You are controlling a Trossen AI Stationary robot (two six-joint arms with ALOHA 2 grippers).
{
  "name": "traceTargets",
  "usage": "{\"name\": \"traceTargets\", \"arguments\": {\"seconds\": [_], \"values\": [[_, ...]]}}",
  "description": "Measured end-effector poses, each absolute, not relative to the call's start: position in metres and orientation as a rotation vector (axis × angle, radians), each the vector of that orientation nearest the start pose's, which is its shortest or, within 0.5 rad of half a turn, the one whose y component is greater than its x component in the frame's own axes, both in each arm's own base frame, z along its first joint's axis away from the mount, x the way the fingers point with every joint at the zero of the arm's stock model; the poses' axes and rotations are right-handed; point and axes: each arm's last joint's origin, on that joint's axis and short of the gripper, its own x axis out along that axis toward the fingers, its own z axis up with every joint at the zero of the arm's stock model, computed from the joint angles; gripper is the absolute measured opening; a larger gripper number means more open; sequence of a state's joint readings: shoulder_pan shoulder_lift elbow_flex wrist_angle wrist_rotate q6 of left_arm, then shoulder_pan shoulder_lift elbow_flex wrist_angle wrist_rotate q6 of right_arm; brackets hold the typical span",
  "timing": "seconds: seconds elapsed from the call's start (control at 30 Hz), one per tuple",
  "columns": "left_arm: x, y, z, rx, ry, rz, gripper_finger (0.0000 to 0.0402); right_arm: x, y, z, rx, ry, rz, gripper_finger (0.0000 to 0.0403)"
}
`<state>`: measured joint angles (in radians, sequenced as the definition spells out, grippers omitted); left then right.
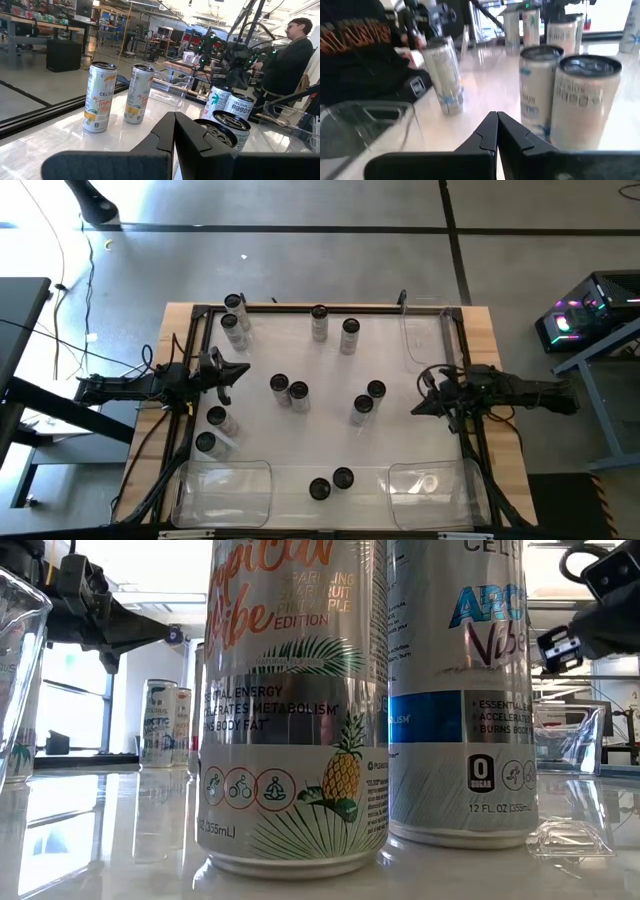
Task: Sort soda cans
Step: Put the right white-pink soda can into the top transparent bin
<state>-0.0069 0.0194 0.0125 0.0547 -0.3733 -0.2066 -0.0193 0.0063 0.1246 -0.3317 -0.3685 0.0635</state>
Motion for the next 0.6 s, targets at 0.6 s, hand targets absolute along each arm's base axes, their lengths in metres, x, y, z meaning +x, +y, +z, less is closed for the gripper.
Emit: {"name": "traceTargets", "arguments": {"seconds": [0.6], "values": [[0.096,0.010,0.172,-0.214,-0.086,0.360,0.0001,0.091,-0.004,0.196,0.008,-0.080,-0.091,0.0000]]}}
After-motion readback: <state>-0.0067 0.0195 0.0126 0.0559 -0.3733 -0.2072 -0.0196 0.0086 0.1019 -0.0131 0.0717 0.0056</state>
